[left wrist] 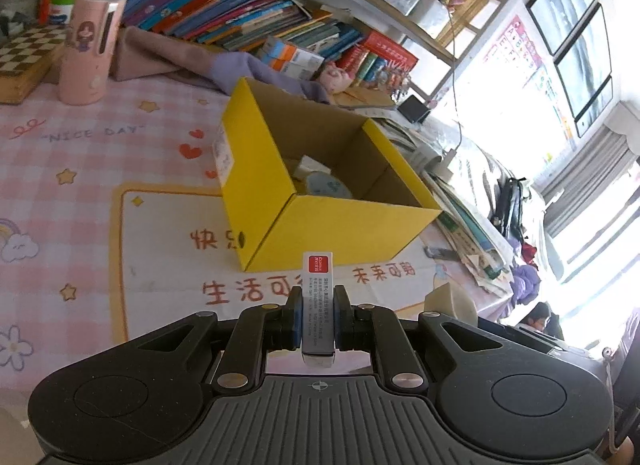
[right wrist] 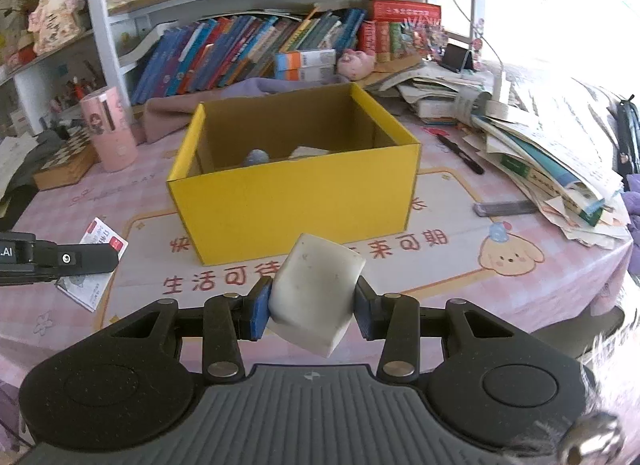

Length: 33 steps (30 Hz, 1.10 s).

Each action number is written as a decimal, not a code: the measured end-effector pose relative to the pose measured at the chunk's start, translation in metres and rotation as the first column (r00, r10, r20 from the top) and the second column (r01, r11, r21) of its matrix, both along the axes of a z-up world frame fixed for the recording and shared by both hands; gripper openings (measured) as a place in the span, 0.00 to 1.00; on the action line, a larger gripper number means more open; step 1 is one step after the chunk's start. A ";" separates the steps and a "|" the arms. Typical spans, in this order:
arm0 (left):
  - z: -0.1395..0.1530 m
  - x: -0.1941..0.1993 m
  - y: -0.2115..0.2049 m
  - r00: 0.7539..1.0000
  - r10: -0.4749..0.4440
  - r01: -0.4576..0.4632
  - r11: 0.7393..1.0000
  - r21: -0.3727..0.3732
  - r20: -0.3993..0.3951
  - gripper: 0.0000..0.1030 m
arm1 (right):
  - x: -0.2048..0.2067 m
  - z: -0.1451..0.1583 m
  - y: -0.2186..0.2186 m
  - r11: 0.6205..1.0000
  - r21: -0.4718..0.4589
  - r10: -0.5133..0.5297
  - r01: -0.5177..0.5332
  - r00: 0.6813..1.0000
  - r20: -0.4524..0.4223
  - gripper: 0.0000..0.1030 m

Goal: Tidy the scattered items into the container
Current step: 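Carry the sponge and medicine box over the yellow box with both tools, then open the right tool to drop the sponge while the left tool drops the medicine box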

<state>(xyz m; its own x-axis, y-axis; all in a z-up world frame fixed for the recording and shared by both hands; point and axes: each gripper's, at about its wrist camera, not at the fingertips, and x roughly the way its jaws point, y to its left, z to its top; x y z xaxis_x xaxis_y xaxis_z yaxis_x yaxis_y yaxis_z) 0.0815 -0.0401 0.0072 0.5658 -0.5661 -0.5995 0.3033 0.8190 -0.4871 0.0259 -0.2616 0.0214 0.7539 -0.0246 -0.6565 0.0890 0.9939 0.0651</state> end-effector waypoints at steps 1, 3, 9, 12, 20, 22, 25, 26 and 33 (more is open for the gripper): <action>0.001 0.001 -0.002 1.000 -0.003 0.003 1.000 0.001 0.005 0.13 | 0.000 0.000 -0.002 1.000 -0.001 -0.004 0.004 1.000 0.000 0.38; 0.004 0.002 -0.006 1.000 -0.009 0.009 1.000 0.005 0.016 0.13 | 0.001 0.001 -0.006 1.000 -0.004 -0.007 0.007 1.000 0.002 0.38; 0.015 0.010 -0.022 0.997 -0.023 0.022 1.000 0.021 0.072 0.13 | 0.010 0.008 -0.014 0.999 -0.032 0.003 -0.002 1.000 0.030 0.38; 0.023 0.016 -0.029 0.993 -0.023 0.018 0.999 0.041 0.116 0.13 | 0.019 0.013 -0.021 0.999 -0.042 0.012 -0.009 0.998 0.056 0.38; 0.038 0.045 -0.049 0.982 0.015 -0.035 0.994 0.100 0.189 0.13 | 0.058 0.025 -0.040 0.994 -0.076 0.082 -0.074 0.989 0.120 0.38; 0.039 0.055 -0.054 0.979 0.030 -0.053 0.992 0.114 0.199 0.13 | 0.070 0.027 -0.046 0.992 -0.080 0.111 -0.101 0.985 0.129 0.38; 0.039 0.070 -0.065 0.975 0.050 -0.081 0.987 0.140 0.215 0.13 | 0.092 0.032 -0.053 0.986 -0.087 0.157 -0.145 0.977 0.147 0.38; 0.038 0.076 -0.069 0.974 0.058 -0.092 0.984 0.151 0.218 0.13 | 0.100 0.033 -0.056 0.983 -0.090 0.171 -0.159 0.974 0.150 0.38; 0.027 0.107 -0.097 0.970 0.111 -0.163 0.957 0.242 0.215 0.13 | 0.167 0.033 -0.070 0.945 -0.114 0.318 -0.305 0.940 0.124 0.38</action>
<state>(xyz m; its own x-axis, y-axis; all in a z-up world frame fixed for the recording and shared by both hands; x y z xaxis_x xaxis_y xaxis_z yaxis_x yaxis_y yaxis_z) 0.1882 -0.1371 0.0339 0.7486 -0.3172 -0.5823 0.2484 0.9483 -0.1974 0.1924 -0.3313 0.0540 0.8170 0.1711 -0.5507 -0.2296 0.9725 -0.0385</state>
